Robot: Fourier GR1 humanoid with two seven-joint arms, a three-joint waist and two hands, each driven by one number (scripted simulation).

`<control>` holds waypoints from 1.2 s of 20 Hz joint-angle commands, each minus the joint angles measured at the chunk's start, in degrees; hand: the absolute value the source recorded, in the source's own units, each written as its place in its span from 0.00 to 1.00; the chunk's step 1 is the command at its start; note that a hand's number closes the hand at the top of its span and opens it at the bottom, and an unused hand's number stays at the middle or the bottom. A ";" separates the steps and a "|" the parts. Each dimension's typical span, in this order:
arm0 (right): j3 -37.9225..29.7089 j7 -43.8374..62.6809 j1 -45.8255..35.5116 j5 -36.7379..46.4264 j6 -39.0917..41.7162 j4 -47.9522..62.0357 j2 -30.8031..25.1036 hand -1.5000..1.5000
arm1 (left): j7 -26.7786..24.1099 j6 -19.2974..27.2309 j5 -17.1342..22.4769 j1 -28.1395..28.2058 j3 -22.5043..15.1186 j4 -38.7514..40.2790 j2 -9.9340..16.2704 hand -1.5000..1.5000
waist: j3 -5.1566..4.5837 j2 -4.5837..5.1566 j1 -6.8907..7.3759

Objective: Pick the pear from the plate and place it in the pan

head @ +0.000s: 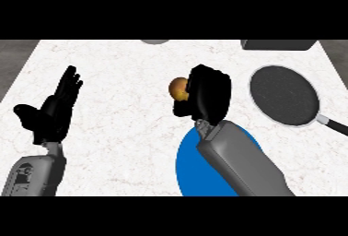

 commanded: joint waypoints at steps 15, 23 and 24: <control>-28.36 -24.58 6.09 -11.11 -20.49 12.22 -17.19 1.00 | -0.20 0.02 -0.02 0.43 0.27 -0.59 -0.71 0.50 | 0.08 0.47 0.13; -37.07 -39.36 1.01 -14.07 -28.44 36.20 -25.86 1.00 | 0.58 -1.28 0.39 0.37 -0.02 -1.64 -0.31 0.50 | 0.16 0.79 1.48; -37.50 -43.18 1.61 -15.01 -30.10 38.84 -26.00 1.00 | 0.38 -1.23 0.02 1.04 -0.65 -2.91 -0.62 0.50 | 0.17 0.70 1.37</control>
